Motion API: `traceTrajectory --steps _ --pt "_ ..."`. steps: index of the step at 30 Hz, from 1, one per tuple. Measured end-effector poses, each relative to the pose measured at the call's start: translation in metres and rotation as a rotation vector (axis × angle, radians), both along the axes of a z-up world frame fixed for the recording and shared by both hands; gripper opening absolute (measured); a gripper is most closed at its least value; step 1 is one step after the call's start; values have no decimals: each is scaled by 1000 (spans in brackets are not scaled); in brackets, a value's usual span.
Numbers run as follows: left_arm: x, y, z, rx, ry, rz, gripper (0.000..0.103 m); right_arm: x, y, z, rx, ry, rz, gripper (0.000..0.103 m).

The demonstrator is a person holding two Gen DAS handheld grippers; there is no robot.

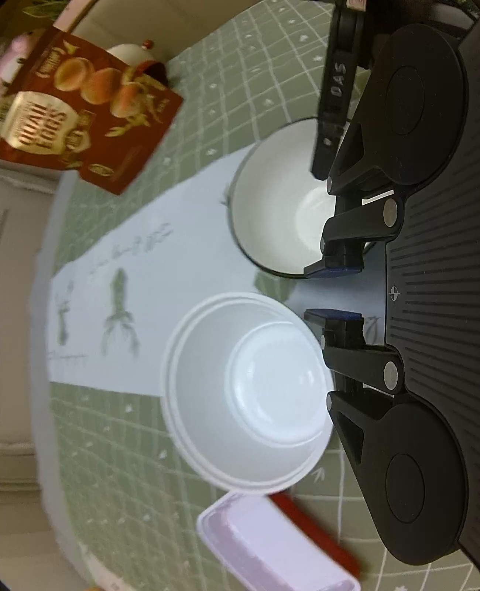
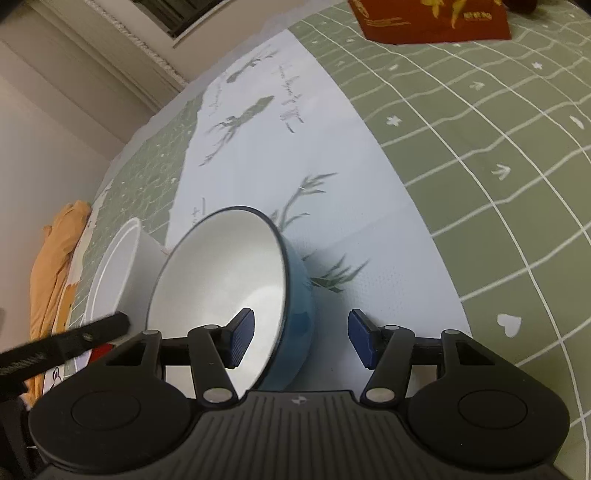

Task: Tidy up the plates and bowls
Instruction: 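Grip the rim of the blue enamel bowl with both grippers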

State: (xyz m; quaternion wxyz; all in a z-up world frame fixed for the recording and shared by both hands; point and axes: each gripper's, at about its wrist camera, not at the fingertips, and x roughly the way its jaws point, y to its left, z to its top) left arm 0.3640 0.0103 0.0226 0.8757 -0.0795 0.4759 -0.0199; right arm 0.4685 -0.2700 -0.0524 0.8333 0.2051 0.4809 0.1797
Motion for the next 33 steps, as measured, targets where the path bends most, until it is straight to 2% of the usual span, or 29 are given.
traceTrajectory --steps 4,6,9,11,14,21,25,28,31,33 --pt "15 2 -13 -74 31 12 21 2 2 -2 3 -6 13 57" --pt "21 -2 -22 -73 40 15 21 3 4 -4 -6 -8 17 56" --pt "25 -7 -33 -82 43 17 21 3 4 -10 20 17 42 46" --pt "27 -14 -36 -88 36 -5 29 3 6 -13 46 27 80 43" --pt "29 -25 -35 -53 31 -53 32 -2 9 -11 22 6 100 43" --pt "31 -38 -46 -163 101 -147 31 -17 -9 8 -58 -77 15 44" --pt "39 -44 -50 -186 107 -147 23 -15 -22 1 -62 -51 -6 45" --pt "44 -46 -55 -203 151 -136 22 -16 -26 -6 -71 -43 -21 45" --pt "44 -49 -57 -204 183 -159 20 -27 -27 -14 -108 -111 -31 47" --pt "44 -52 -56 -187 172 -186 21 -35 -33 -21 -80 -150 -37 47"
